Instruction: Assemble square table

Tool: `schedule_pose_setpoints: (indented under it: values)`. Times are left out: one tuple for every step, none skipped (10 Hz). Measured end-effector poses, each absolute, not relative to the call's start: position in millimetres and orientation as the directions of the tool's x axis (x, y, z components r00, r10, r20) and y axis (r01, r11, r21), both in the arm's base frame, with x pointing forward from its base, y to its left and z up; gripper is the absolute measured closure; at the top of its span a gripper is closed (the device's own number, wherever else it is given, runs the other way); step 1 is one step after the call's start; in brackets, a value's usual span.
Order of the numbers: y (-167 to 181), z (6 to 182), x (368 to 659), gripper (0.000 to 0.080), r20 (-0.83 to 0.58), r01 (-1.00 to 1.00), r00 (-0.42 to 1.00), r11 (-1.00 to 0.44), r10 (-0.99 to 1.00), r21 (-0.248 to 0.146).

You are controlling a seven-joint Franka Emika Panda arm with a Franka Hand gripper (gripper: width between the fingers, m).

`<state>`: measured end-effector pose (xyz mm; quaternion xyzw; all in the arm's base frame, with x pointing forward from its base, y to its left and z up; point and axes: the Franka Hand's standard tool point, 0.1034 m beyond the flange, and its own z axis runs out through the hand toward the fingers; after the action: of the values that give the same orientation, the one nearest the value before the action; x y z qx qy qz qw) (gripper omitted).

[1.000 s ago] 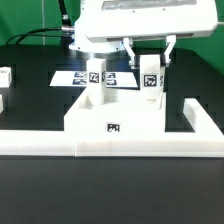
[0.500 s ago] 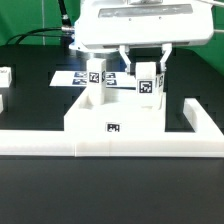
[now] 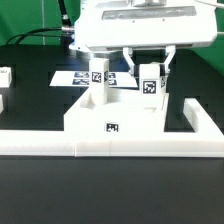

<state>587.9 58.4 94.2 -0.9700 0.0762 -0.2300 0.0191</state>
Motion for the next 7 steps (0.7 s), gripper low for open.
schedule_pose_setpoints:
  values:
    - [56.7,94.0,587.8,0.0503,0.442,-0.141,0.883,-0.987,-0.158,-0.072]
    - [54.9,94.0,587.7,0.0503,0.441,-0.144,0.883,-0.987,-0.161,-0.072]
    - [53.3,95.0,587.6,0.0503,0.442,-0.145,0.882,-0.987,-0.162,-0.072]
    - [49.4,95.8,588.0,0.0503,0.443,-0.152,0.881,-0.986,-0.168,-0.072]
    - [47.5,94.6,588.1,0.0503,0.442,-0.155,0.881,-0.985,-0.170,-0.071]
    - [47.5,89.9,588.4,0.0503,0.437,-0.155,0.883,-0.986,-0.169,-0.069]
    - [49.3,83.9,588.2,0.0503,0.432,-0.154,0.886,-0.986,-0.167,-0.066]
